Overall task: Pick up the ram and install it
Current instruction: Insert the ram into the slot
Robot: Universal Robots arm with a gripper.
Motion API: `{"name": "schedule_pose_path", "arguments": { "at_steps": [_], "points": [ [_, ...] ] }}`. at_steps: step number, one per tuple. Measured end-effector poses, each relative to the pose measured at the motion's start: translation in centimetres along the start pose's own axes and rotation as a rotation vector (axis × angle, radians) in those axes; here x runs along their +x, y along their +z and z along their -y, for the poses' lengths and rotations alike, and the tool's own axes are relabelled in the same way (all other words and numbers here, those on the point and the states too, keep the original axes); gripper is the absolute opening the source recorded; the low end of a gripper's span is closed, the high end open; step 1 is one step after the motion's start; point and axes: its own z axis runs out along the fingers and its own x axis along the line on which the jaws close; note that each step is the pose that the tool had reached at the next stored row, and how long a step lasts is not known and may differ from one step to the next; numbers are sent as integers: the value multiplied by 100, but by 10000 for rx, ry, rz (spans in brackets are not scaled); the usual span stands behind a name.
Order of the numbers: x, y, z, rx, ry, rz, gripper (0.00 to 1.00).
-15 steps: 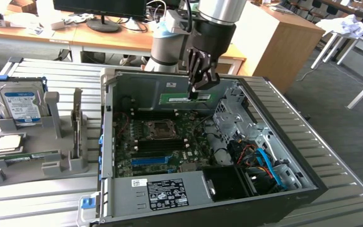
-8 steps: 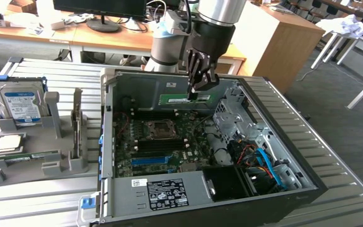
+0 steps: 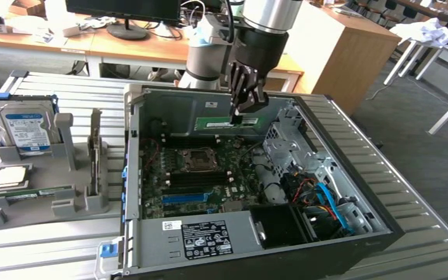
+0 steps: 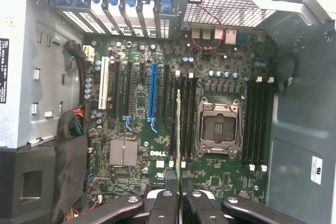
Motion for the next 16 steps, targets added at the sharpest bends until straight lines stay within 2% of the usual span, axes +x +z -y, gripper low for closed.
{"name": "schedule_pose_path", "arguments": {
  "at_steps": [16],
  "points": [
    [-3,34,-58,0,0,0,13]
  ]
}}
